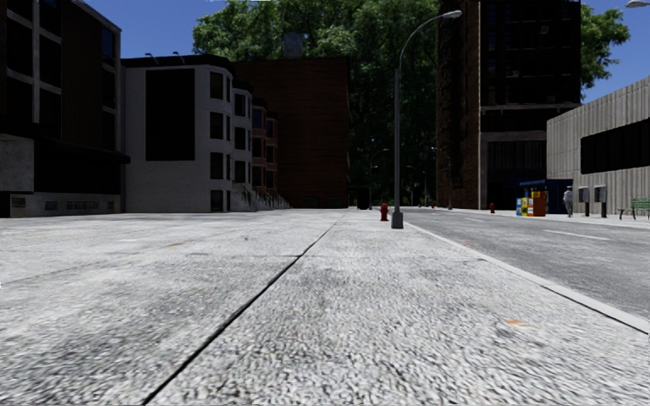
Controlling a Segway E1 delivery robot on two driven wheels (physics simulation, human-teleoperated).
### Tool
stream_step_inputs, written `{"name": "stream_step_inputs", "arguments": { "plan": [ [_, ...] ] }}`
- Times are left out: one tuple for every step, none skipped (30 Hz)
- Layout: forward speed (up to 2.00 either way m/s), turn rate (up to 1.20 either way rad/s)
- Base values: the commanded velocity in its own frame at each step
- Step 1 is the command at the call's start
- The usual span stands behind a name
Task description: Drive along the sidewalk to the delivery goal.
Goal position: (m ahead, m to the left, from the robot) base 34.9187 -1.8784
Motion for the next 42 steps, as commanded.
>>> {"name": "stream_step_inputs", "arguments": {
  "plan": [
    [1.96, 0.41],
    [1.96, 0.36],
    [1.96, 0.36],
    [1.96, 0.33],
    [1.96, 0.21],
    [1.96, 0.13],
    [1.96, 0.13],
    [1.96, 0.05],
    [1.96, 0.00],
    [1.96, 0.00],
    [1.96, 0.00],
    [1.96, 0.00],
    [1.96, 0.00],
    [1.96, 0.00],
    [1.96, 0.00],
    [1.96, 0.00],
    [1.96, 0.00],
    [1.96, 0.00],
    [1.96, 0.00],
    [1.96, 0.00],
    [2.00, 0.00],
    [2.00, 0.00],
    [2.00, 0.00],
    [2.00, 0.00],
    [2.00, 0.00],
    [2.00, 0.00],
    [2.00, 0.00],
    [2.00, 0.00],
    [2.00, 0.00],
    [2.00, 0.00],
    [1.98, 0.00],
    [1.98, 0.00],
    [1.95, 0.00],
    [1.93, 0.00],
    [1.92, 0.00],
    [1.92, 0.00],
    [1.92, 0.00],
    [1.93, 0.00],
    [1.94, 0.00],
    [1.94, 0.00],
    [1.94, 0.00],
    [1.94, 0.00]
  ]
}}
